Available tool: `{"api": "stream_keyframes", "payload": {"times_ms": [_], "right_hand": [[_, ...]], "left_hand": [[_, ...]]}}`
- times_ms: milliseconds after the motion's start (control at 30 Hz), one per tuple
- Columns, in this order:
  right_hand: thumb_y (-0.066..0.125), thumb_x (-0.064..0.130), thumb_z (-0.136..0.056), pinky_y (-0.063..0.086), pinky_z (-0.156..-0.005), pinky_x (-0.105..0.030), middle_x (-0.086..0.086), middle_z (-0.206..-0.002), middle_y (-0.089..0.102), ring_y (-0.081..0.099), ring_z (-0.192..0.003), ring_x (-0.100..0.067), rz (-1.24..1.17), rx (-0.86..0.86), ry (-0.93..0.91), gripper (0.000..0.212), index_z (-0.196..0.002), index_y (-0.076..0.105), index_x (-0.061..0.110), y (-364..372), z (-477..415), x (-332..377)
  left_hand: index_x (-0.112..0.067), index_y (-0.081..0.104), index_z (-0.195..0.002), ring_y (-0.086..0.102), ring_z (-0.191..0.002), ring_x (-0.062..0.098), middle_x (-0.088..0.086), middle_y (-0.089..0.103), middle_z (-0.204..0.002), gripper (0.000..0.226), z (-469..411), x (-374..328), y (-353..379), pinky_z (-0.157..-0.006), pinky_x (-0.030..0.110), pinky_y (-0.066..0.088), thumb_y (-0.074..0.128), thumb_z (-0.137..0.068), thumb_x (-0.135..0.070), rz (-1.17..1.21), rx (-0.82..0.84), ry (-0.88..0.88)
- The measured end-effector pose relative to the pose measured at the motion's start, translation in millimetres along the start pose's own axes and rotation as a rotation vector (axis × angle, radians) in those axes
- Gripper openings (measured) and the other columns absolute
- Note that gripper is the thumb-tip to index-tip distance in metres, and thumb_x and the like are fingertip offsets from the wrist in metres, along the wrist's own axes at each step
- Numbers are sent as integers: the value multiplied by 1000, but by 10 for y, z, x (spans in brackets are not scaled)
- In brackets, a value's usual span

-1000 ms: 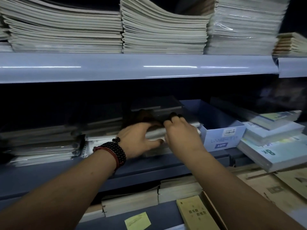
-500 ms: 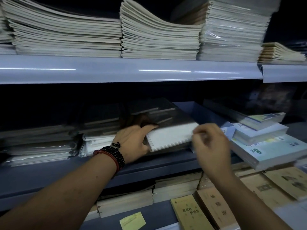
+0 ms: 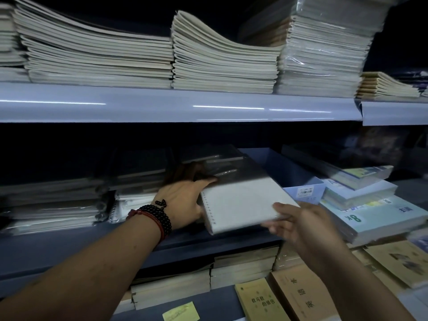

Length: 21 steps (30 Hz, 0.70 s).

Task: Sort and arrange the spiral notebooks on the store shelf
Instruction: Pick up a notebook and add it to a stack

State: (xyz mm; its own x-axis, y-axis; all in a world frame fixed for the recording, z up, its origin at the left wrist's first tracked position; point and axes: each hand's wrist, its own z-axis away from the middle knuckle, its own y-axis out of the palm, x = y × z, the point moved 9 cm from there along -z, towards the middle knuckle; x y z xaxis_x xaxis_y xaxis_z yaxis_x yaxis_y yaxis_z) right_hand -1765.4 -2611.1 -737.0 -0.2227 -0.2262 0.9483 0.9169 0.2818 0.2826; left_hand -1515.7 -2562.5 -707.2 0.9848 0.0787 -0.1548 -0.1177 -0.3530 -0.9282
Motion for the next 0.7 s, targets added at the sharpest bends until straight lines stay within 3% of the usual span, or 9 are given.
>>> {"api": "stream_keyframes", "payload": {"times_ms": [133, 267, 433, 600, 700], "right_hand": [[65, 3, -90, 61, -63, -36, -26, -103, 73, 73, -91, -40, 106, 132, 141, 33, -121, 56, -3, -61, 100, 17], [74, 11, -85, 62, -71, -42, -16, -102, 76, 73, -96, -32, 308, 39, 106, 32, -114, 66, 1, -92, -205, 203], [78, 19, -85, 58, -57, -32, -16, -93, 77, 74, -75, -27, 456, 83, 162, 35, -109, 67, -3, 27, -409, 287], [77, 23, -85, 56, -55, -29, -19, -93, 74, 69, -75, -24, 423, 102, 124, 38, -109, 68, -5, -55, -314, 217], [77, 24, -85, 55, -62, -29, -21, -99, 74, 70, -78, -25, 390, 132, 104, 40, -109, 68, -8, -134, -149, 228]], "left_hand": [[-49, 30, -150, 62, -109, 18, -7, 63, -128, 69, 20, -27, -20, -85, 33, 51, 56, -88, -65, 12, -22, 11], [-48, 30, -150, 63, -104, 20, -3, 64, -121, 70, 64, -78, -33, -85, 36, 53, 54, -87, -65, -25, -27, 26], [-47, 29, -153, 62, -105, 23, -1, 64, -118, 68, 72, -101, -63, -82, 32, 49, 57, -92, -54, -49, -25, 13], [-50, 27, -150, 62, -111, 21, -6, 62, -128, 68, 52, -56, -43, -87, 33, 51, 53, -89, -61, -19, 13, -3], [-52, 30, -149, 61, -115, 21, -6, 62, -131, 64, 41, -35, -45, -92, 34, 51, 54, -90, -60, 13, 5, -31]]}}
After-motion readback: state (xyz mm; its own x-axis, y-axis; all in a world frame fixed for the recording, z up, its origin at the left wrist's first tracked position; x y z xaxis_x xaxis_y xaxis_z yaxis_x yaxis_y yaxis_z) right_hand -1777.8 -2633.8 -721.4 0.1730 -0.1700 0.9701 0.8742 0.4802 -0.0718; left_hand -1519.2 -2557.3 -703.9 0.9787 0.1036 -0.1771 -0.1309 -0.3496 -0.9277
